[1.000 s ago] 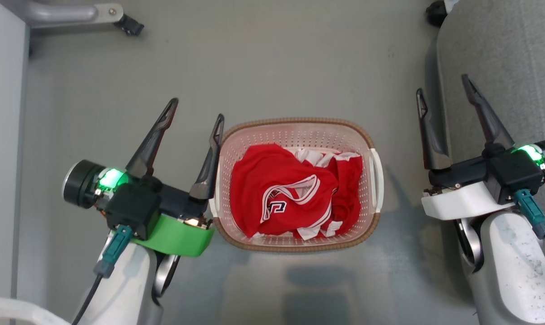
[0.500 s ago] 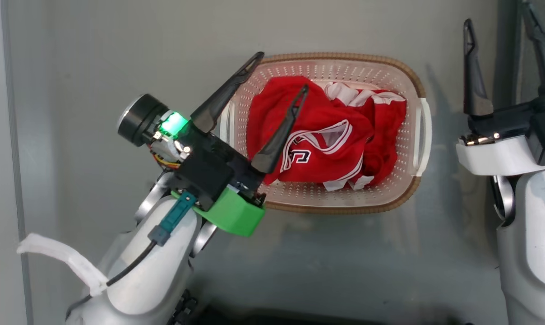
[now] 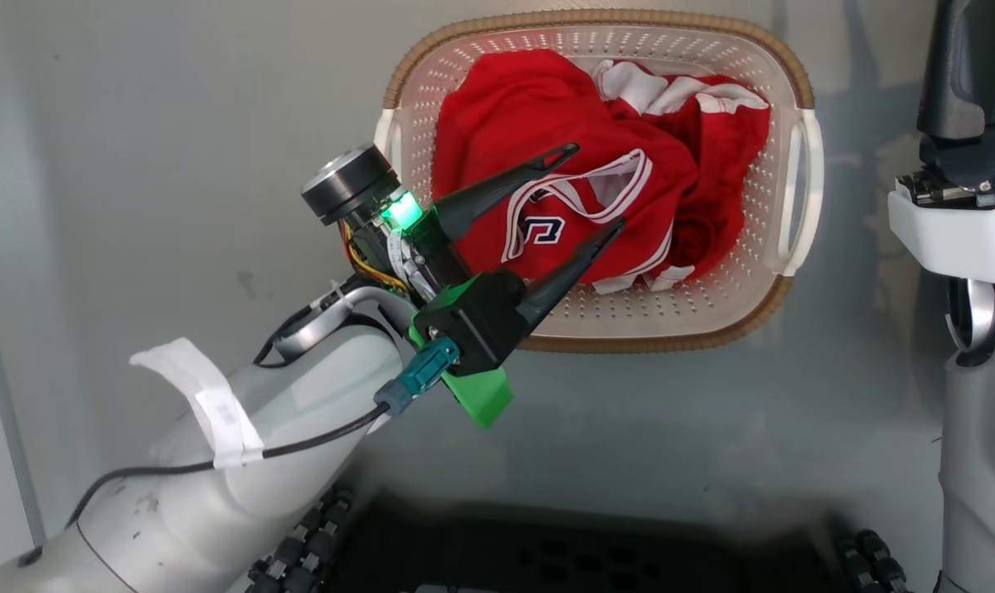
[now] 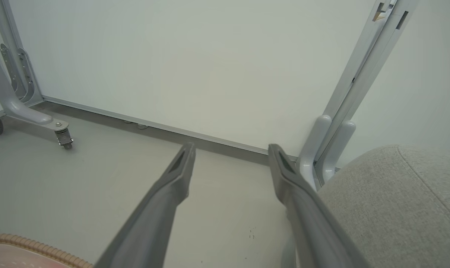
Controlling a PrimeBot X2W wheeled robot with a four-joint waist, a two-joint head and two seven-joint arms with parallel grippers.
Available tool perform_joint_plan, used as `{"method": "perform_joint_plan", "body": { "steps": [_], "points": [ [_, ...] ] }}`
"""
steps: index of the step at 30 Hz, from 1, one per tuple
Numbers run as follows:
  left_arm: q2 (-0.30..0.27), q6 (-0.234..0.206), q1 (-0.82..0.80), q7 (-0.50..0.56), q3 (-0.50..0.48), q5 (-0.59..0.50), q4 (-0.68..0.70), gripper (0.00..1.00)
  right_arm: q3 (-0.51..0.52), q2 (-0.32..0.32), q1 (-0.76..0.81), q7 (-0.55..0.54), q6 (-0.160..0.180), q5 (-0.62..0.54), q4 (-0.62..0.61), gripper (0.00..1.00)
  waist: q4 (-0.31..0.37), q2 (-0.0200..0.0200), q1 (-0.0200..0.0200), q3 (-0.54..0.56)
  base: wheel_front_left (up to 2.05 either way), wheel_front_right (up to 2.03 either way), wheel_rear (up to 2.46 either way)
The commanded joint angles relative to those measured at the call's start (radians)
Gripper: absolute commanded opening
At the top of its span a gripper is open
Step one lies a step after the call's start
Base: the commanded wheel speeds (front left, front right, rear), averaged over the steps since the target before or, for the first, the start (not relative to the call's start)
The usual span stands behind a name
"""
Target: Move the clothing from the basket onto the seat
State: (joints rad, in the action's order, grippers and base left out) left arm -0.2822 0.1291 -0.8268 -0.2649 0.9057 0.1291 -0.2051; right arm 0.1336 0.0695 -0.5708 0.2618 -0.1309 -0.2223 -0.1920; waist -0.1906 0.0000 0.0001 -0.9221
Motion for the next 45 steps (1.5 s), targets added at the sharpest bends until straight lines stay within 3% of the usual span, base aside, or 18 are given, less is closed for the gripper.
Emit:
{"method": "perform_joint_plan", "body": {
  "steps": [1,11,23,45],
  "points": [
    [-0.014,0.002,-0.040,0.001,0.021,0.002,-0.018,1.00,0.000,-0.003,-0.017,0.005,0.000,0.000,-0.013,1.00,0.051,0.0000,-0.0001,-0.051,0.00,0.00,0.00],
    [-0.063,0.002,-0.178,0.001,0.183,0.030,-0.206,1.00,-0.029,-0.017,-0.041,0.005,0.000,0.018,-0.107,1.00,0.146,0.0000,-0.0001,-0.127,0.00,0.00,0.00],
    [-0.084,0.002,-0.248,0.001,0.201,0.033,-0.426,1.00,-0.074,-0.018,-0.024,0.005,0.001,0.074,-0.169,1.00,0.246,0.0000,-0.0001,-0.186,0.00,0.00,0.00],
    [-0.073,0.002,-0.313,0.001,0.258,0.032,-0.765,1.00,-0.096,-0.018,0.021,0.005,0.001,0.219,-0.161,1.00,0.337,0.0000,-0.0001,-0.208,0.00,0.00,0.00]
  ]
}}
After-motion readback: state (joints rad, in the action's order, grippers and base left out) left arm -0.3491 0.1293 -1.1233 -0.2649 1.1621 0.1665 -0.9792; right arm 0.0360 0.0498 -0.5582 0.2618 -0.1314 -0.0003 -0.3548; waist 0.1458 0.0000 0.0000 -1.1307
